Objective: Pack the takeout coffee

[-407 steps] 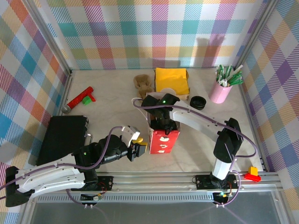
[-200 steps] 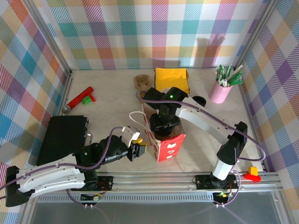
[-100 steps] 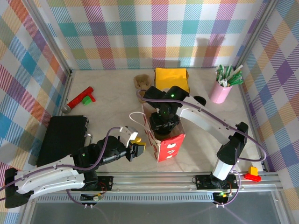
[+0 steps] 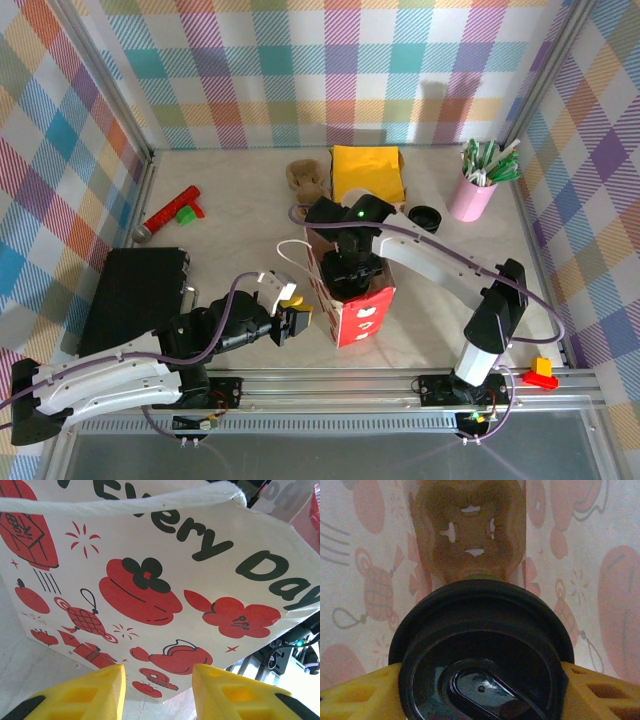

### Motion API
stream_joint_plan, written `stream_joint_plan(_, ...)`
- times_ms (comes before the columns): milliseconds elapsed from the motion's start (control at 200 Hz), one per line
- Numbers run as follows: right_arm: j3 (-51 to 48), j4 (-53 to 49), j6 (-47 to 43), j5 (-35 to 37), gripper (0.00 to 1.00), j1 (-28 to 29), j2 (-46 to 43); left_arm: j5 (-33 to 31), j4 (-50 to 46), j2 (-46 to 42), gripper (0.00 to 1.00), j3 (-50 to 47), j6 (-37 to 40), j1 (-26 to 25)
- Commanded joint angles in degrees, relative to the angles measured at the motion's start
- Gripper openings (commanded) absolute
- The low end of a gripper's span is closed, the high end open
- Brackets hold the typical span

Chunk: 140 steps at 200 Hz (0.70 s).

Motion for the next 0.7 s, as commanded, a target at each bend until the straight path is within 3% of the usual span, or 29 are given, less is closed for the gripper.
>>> stream_joint_plan(0,-1.4,1.5,1.1,-1.0,0.53,0.4,0.2,-0.2,0.5,0.6,0.4,-0.1,-0.1,0.7)
stream_joint_plan(695,-1.9,0.5,1.1,-1.7,0.53,0.4,-0.4,0.1,1.0,1.6,0.4,0.2,0.1,1.0)
